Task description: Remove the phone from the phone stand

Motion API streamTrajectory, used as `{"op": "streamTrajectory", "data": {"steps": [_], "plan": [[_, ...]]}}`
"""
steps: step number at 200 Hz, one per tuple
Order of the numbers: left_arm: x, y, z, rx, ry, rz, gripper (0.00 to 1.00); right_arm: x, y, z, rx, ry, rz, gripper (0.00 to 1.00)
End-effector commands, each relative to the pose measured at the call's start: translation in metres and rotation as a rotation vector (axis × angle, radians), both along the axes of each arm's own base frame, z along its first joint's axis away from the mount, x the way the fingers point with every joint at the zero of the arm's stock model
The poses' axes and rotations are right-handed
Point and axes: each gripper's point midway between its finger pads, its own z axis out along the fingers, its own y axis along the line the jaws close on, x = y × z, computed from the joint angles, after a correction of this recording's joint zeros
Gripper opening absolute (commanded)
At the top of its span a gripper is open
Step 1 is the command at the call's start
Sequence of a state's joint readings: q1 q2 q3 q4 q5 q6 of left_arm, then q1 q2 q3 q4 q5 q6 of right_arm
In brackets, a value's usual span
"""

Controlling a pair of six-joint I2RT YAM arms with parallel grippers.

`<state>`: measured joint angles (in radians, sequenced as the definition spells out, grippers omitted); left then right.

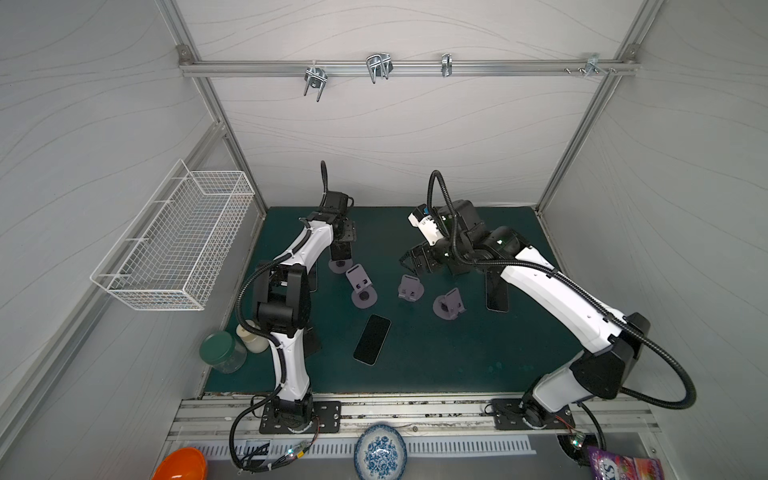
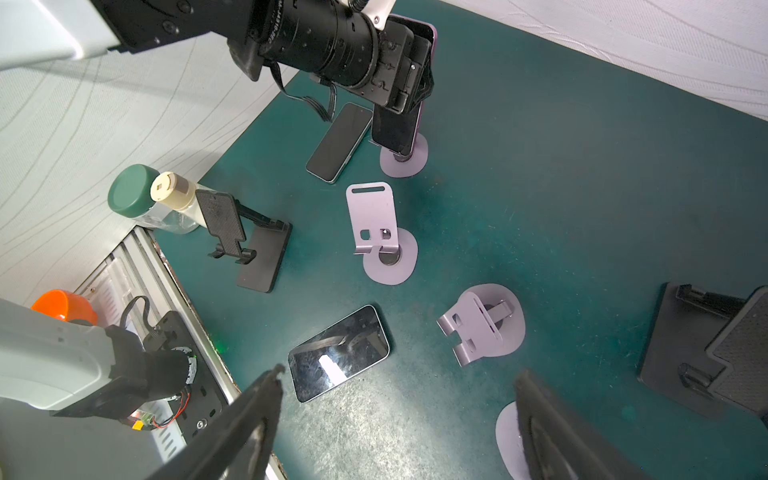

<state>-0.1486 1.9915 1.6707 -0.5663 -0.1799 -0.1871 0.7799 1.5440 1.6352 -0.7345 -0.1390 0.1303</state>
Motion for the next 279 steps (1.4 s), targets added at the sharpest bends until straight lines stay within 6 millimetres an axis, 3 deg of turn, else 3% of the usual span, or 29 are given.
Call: {"op": "streamTrajectory", "data": {"steps": [1,230,279], "plan": [[0.007,0.006,0.008,-0.009,-0.035,0.010,0.75,-0.002,0.001,0.001,-0.014,-0.007,0.020,0.89],[0.006,0.008,0.022,-0.022,-0.065,-0.003,0.70,-0.005,0.000,0.007,0.006,-0.009,0.011,0.87],[0.006,0.013,0.014,-0.002,-0.048,0.014,0.83,-0.006,0.000,0.004,0.003,-0.004,0.012,0.87]]}}
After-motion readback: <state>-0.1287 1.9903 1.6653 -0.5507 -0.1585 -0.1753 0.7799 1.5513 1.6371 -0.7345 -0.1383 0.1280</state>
